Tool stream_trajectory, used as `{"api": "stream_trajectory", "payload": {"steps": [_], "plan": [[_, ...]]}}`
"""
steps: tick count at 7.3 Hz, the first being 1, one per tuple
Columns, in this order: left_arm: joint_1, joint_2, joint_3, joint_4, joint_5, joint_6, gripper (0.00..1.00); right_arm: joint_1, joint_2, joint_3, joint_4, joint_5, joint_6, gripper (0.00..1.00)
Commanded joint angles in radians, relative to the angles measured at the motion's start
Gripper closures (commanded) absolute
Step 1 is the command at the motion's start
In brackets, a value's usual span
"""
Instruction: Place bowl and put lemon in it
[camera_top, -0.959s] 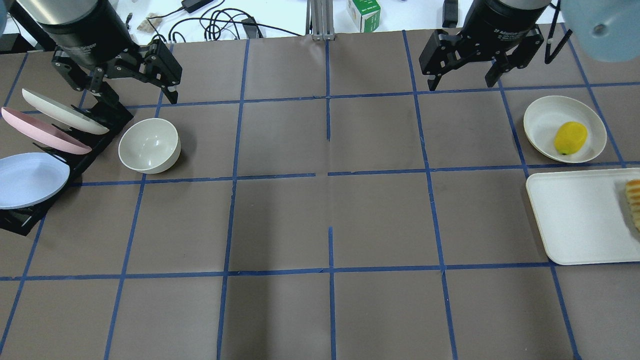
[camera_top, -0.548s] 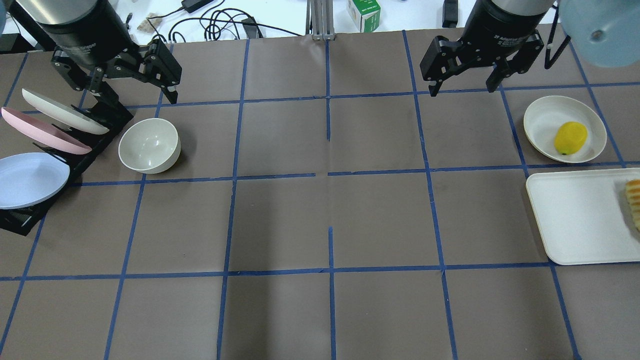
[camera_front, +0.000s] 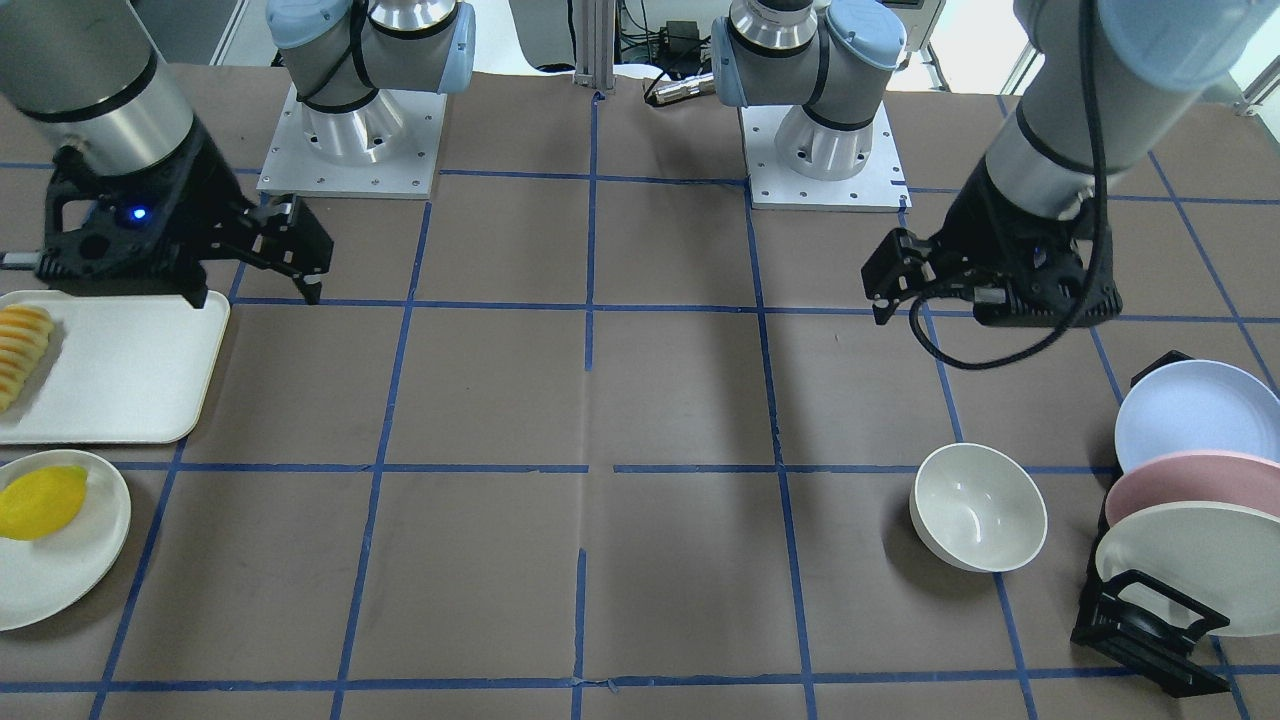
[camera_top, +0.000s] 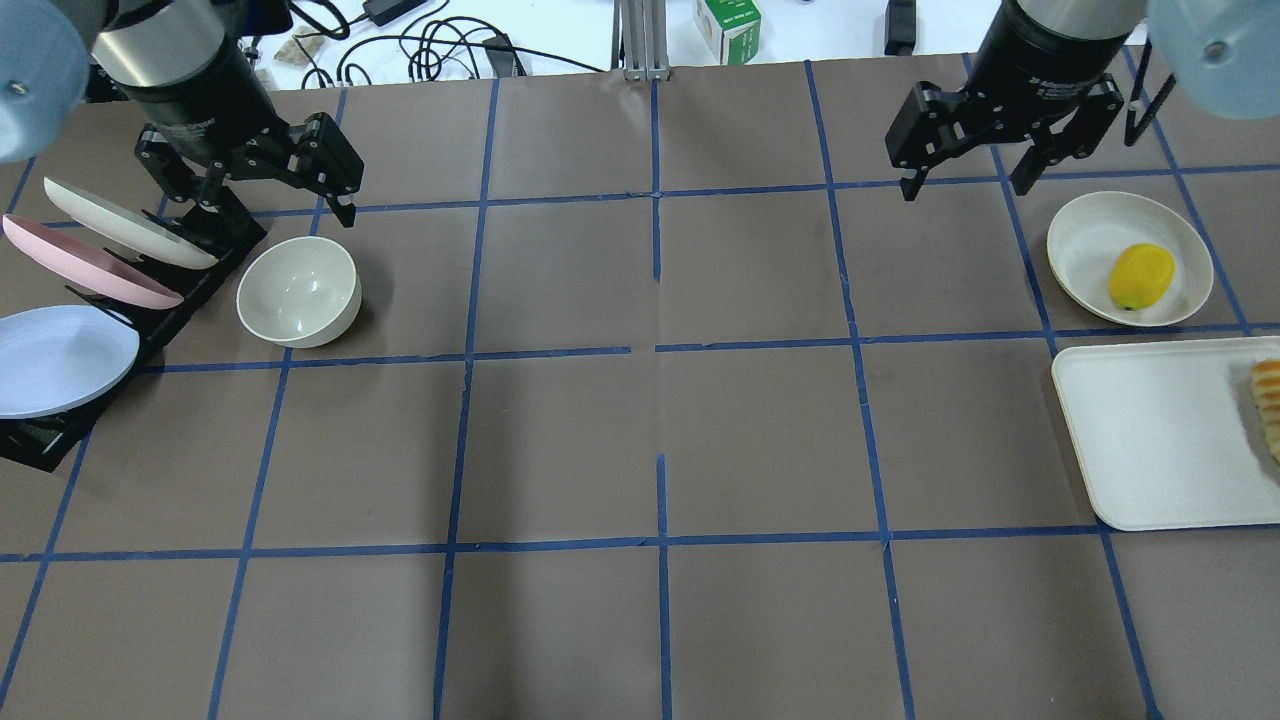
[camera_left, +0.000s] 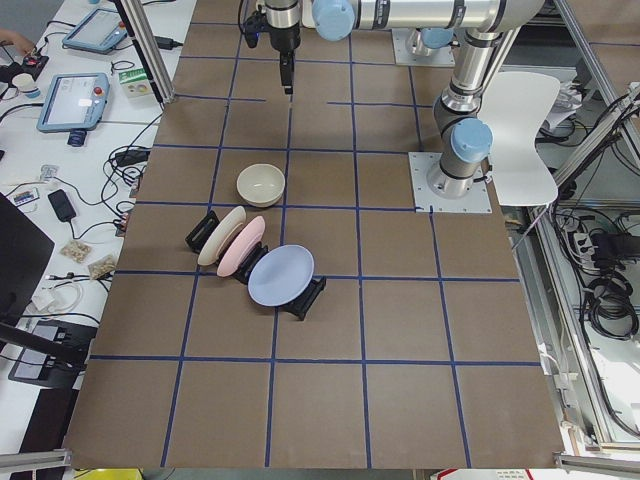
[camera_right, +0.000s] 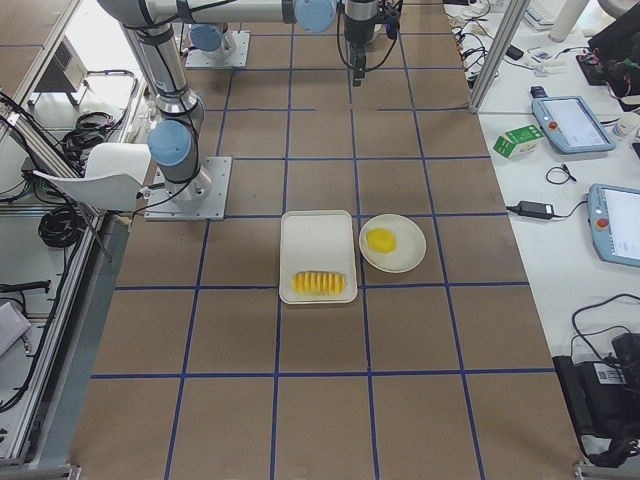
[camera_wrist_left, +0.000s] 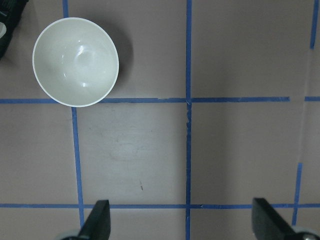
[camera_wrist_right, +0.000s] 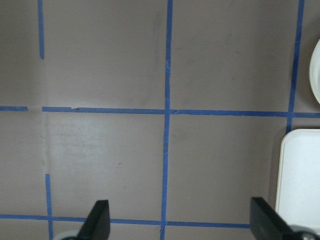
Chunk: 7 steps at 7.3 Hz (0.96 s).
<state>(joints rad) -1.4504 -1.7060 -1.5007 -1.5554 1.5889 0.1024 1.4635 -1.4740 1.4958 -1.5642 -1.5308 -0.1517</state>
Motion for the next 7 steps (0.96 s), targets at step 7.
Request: {"api": "stream_trajectory", "payload": {"steps": [7], "plan": [[0.245, -0.296, -0.094, 0.403, -0.006, 0.345, 0.00, -0.463, 0.418, -0.002, -0.231, -0.035, -0.117, 0.00]]}}
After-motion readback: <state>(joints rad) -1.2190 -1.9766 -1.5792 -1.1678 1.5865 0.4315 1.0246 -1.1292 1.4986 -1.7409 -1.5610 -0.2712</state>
